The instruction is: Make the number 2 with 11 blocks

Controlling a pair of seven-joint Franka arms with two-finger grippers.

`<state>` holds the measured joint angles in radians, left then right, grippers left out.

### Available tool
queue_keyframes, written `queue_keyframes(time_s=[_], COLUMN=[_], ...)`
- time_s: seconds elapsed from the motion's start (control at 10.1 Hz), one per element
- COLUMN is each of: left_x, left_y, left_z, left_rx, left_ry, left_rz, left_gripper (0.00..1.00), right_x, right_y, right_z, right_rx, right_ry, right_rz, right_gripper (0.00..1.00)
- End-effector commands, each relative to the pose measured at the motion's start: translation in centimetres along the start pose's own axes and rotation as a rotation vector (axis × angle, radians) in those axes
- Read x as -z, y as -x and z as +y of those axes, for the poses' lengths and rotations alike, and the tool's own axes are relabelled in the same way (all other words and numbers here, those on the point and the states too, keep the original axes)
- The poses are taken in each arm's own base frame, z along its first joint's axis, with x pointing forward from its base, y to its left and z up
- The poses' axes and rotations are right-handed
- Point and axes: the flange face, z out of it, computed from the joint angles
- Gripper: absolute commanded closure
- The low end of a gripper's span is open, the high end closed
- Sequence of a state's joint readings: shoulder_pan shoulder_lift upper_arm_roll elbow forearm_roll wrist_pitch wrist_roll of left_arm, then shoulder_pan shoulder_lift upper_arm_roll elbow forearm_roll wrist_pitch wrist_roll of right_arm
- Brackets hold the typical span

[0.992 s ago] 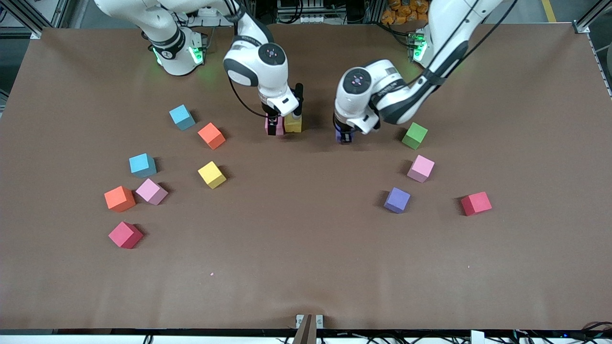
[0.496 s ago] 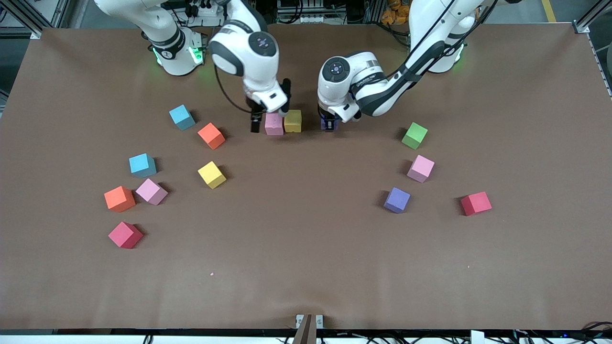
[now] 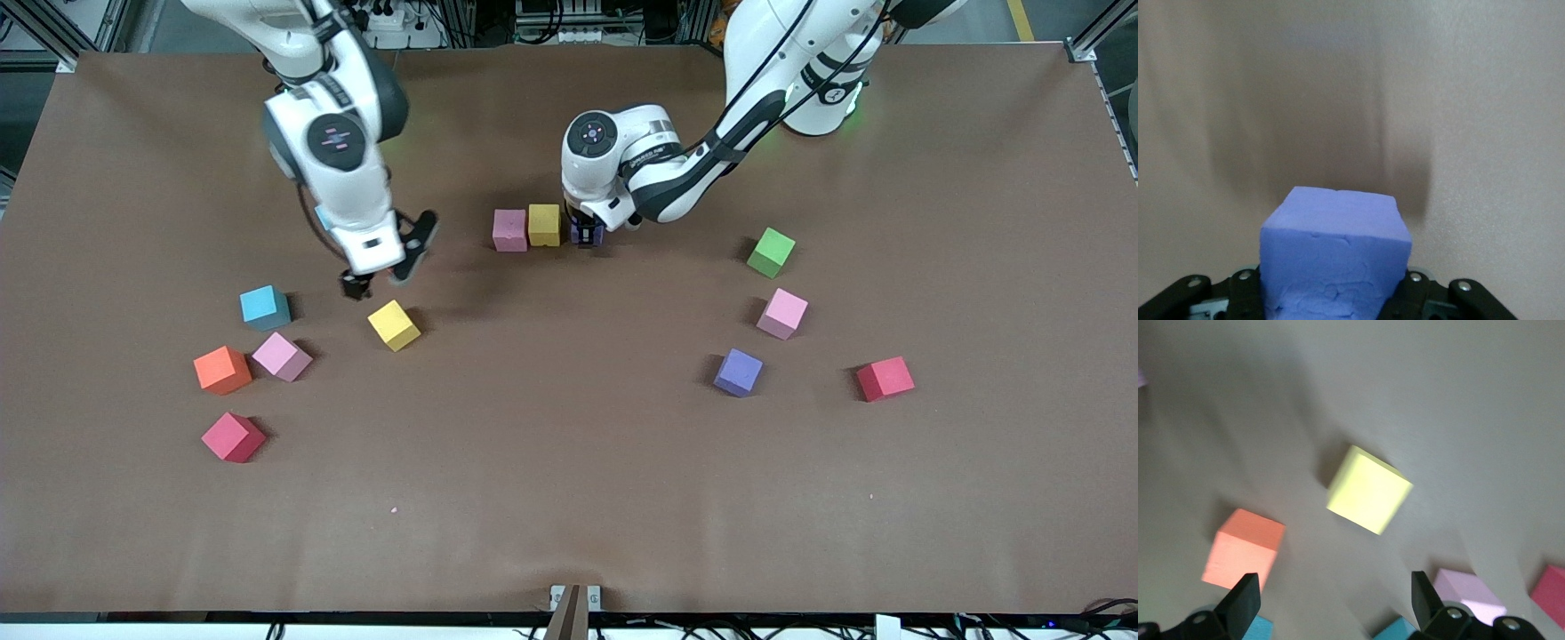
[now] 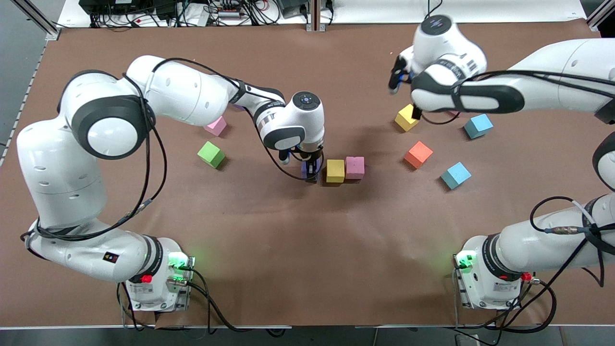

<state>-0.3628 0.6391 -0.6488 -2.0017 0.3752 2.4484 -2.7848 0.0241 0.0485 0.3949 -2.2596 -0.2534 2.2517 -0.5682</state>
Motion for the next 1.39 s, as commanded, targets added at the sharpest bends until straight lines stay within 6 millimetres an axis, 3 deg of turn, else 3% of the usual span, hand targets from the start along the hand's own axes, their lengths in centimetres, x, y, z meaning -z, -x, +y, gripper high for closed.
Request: queue_keyframes(time_s=[0.0,0.4,0.5,0.69,0.79,1.09,1.19,1.29], left_x=[-0.5,-0.4,-0.4,-0.5,-0.5,-0.5,-0.5,-0.4], left_y=[1.2,1.7,1.8,2.1,2.3,2.4,2.4,2.4], left_z=[-0.7,-0.7,-0.8,-1.1,-0.6,-0.7,-0.7,-0.3], left_rx=[0.163,0.163,0.167,0.163,0.17,0.169,0.169,0.171], left_ry=[0.021,0.021,0.021,0.021,0.02,0.021,0.021,0.026], left_rz=[0.007,0.002,0.001,0.001,-0.006,-0.004,-0.004,0.0], left_gripper=[1.0,1.0,1.0,1.0,1.0,1.0,0.63,0.01], right_x=[0.3,-0.2,-0.7,-2.0,-1.8,-3.8,-4.7,-5.7], right_y=[3.8,8.9,8.7,6.8,4.1,-0.6,-2.4,-3.5], right_z=[3.3,8.2,8.6,9.2,8.5,7.1,6.6,6.2], right_rx=[-0.188,-0.424,-0.51,-0.568,-0.599,-0.581,-0.56,-0.547], right_ry=[-0.008,0.011,0.016,-0.014,-0.038,-0.064,-0.063,-0.062], right_rz=[0.048,0.086,0.11,0.12,0.133,0.162,0.198,0.227], right_gripper=[0.0,0.0,0.0,0.0,0.0,0.0,0.0,0.0])
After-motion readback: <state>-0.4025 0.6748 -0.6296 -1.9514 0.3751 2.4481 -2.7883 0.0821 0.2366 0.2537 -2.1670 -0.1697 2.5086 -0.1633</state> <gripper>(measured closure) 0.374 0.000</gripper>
